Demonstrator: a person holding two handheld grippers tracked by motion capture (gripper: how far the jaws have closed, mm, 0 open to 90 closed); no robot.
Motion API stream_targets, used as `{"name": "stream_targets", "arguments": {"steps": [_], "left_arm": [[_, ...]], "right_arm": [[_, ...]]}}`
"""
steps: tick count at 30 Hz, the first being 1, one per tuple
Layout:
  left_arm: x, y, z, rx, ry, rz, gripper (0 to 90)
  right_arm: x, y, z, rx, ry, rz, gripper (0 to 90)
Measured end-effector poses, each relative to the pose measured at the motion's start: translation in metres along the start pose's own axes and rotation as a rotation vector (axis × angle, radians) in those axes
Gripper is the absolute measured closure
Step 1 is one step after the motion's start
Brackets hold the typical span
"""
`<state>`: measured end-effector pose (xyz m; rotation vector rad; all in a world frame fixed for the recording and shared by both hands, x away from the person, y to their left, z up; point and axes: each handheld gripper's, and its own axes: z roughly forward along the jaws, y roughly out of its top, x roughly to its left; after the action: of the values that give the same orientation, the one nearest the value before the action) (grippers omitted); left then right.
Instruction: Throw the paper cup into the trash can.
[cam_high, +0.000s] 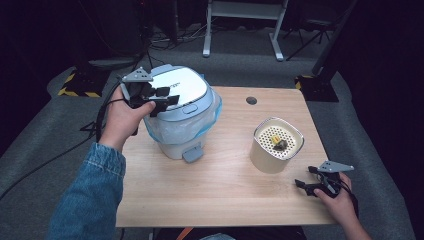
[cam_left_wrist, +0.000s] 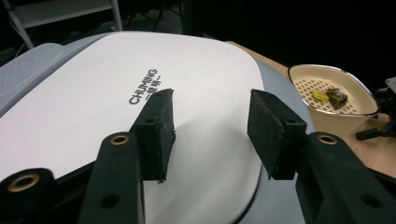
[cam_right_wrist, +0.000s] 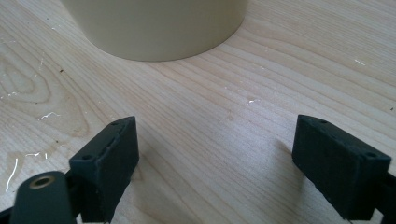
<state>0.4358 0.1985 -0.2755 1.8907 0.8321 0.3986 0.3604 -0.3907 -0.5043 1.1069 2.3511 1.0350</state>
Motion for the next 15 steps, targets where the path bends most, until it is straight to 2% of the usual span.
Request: {"name": "stream_targets", "arguments": {"steps": [6, 9, 15], "left_arm": [[-0.0016, 0.0017, 0.0081, -0.003, 0.022, 0.028, 51.2], [-0.0064, 0.0033, 0.0099, 0.017, 0.052, 0.059, 51.0], [-0.007, 0.0031, 0.0116, 0.015, 0.053, 0.063, 50.7]], "right_arm": [[0.0, 0.0, 0.0, 0.0, 0.0, 0.0, 14.8], [0.0, 0.0, 0.0, 0.0, 0.0, -0.001, 14.8], [0.0, 0.0, 0.0, 0.001, 0.0, -0.001, 14.8]]}}
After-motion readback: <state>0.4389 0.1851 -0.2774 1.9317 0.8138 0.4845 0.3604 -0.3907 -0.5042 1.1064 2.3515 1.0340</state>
